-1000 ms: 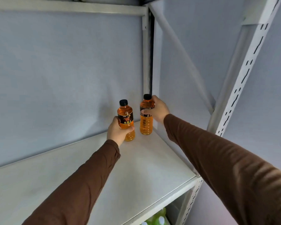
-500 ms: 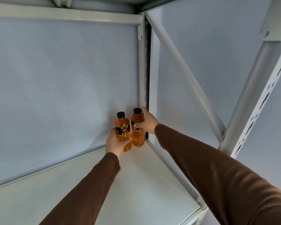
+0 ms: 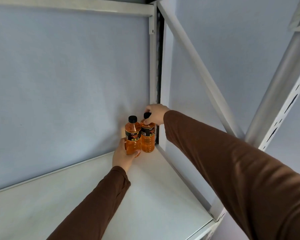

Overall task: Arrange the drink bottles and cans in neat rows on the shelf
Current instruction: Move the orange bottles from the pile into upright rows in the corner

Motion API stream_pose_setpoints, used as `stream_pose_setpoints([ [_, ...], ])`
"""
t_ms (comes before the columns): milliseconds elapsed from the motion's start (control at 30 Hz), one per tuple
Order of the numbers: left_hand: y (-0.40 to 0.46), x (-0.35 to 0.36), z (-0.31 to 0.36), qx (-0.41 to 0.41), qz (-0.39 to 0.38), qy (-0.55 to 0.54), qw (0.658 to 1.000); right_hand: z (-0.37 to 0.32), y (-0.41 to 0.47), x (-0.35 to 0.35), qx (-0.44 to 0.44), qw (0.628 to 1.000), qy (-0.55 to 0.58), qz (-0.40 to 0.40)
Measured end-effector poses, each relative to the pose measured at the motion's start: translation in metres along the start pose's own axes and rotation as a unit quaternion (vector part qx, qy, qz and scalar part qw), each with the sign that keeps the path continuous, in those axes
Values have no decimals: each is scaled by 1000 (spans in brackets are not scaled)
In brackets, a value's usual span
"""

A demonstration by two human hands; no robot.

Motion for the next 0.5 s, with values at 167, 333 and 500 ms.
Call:
stream_pose_setpoints([
  [167, -1, 1, -1, -1, 3, 7, 1000, -8, -2, -5, -34, 996, -79, 27],
  [333, -2, 1, -1, 0, 14, 23, 1000, -12, -1, -3, -44, 996, -68, 42],
  [500, 0, 2, 1, -11, 8, 27, 1000, -11, 1, -1, -35, 996, -79, 37],
])
Point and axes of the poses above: each hand's wrist, its own y-axis towards the middle knuckle, its own x-axis out of the palm, z = x × y, the point moved 9 cm from there along y, towards the middle knuckle, and after that the axes turned 9 degrees about -y, right-handed, at the moved point
